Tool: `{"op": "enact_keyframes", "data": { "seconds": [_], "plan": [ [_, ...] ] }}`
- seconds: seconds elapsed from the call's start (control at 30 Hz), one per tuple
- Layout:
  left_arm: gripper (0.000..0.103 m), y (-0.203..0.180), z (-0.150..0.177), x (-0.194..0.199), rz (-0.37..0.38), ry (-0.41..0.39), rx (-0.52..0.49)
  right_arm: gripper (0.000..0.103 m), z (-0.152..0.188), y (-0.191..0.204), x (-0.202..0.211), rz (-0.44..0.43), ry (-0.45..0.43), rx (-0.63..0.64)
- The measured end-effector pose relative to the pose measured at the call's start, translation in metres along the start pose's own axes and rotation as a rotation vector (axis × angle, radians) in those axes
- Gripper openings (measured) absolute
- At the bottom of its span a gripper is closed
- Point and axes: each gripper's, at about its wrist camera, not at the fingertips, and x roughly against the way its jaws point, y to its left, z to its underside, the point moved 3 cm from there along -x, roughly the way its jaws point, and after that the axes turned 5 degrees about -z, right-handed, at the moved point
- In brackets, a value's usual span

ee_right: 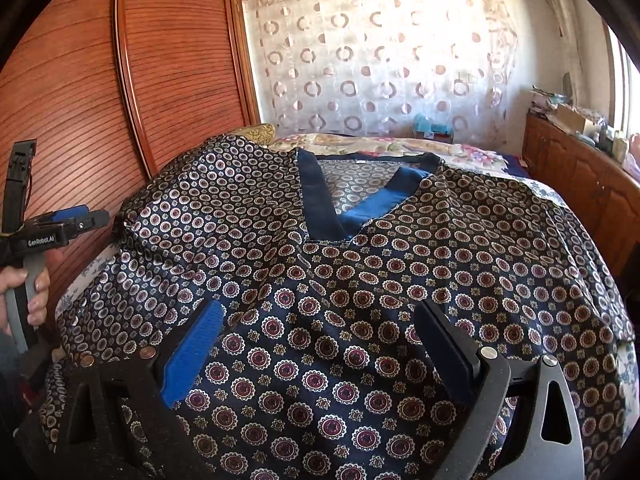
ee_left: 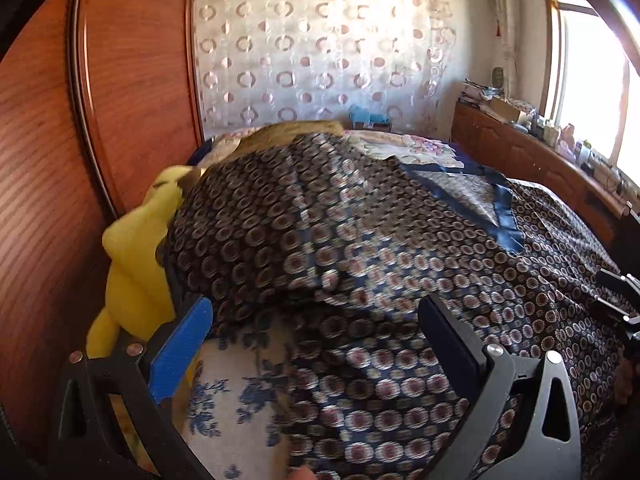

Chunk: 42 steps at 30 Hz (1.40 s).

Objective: Fold small clothes

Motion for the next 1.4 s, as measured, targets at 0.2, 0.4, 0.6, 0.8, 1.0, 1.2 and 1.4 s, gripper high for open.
{"op": "enact_keyframes", "data": {
  "seconds": [0.2,0.4,0.6,0.8,1.0,1.2,1.4],
  "plan": [
    [0.096,0.033,0.004,-0.012,0.043,0.046,0.098,0.097,0.000,0.006,-0.005,0.020,0.005,0.025],
    [0.079,0.050,0.008,-0.033,0.058,0.115,0.120,0.097,0.007,0.009,-0.010,0.025,0.001,0.037],
    [0.067,0.044,0.014,-0.057,0.000,0.192,0.014,0.097,0.008,0.007,-0.011,0.021,0.001,0.029],
    [0.037,0.050,0.008,-0.054,-0.047,0.163,-0.027,0.097,0.009,0.006,-0.011,0.020,0.003,0.022],
    [0.008,0.060,0.002,-0.048,-0.049,0.119,-0.033,0.097,0.009,0.006,-0.011,0.016,0.008,0.028],
    [0.004,0.047,-0.032,-0.018,-0.044,0.000,-0.058,0.097,0.009,0.006,-0.012,0.017,0.014,0.027],
    [0.004,-0.015,-0.081,0.015,0.057,-0.096,-0.184,0.097,0.008,0.006,-0.013,0.016,0.025,0.027]
  ]
}}
